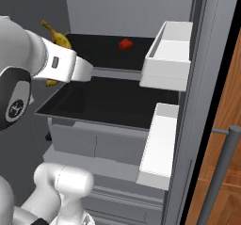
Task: Pick up each banana from the fridge and place one banana on each plate on the dining counter.
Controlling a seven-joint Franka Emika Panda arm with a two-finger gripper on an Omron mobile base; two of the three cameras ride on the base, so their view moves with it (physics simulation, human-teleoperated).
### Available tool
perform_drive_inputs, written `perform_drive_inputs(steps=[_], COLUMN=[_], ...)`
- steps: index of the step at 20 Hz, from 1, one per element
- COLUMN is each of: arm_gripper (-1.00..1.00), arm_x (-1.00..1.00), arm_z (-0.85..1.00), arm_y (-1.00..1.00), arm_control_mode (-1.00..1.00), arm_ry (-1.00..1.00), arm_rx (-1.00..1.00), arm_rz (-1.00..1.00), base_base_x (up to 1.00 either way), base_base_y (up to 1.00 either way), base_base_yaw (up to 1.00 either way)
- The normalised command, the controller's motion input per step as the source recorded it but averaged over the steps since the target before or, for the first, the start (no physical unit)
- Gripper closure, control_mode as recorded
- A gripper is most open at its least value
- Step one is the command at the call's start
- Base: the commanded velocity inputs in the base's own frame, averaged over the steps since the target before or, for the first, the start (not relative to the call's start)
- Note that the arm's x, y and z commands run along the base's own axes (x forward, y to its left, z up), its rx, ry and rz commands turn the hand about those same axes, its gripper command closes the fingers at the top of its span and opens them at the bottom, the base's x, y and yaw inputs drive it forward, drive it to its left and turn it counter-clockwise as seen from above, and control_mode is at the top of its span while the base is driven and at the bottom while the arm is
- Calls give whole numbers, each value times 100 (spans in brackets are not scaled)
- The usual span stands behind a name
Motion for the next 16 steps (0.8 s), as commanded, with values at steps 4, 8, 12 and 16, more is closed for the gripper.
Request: perform_drive_inputs(steps=[4, 8, 12, 16], arm_gripper=[100, 100, 100, 100], arm_x=[-100, 0, 0, 0], arm_z=[-29, 0, 0, 0], arm_y=[1, 0, 0, 0], arm_control_mode=[-100, 100, 100, 100], arm_ry=[-16, 0, 0, 0], arm_rx=[-2, 0, 0, 0], arm_rz=[0, 0, 0, 0], base_base_x=[0, -100, -100, -98], base_base_y=[0, 0, 4, 27], base_base_yaw=[0, 4, 22, 38])
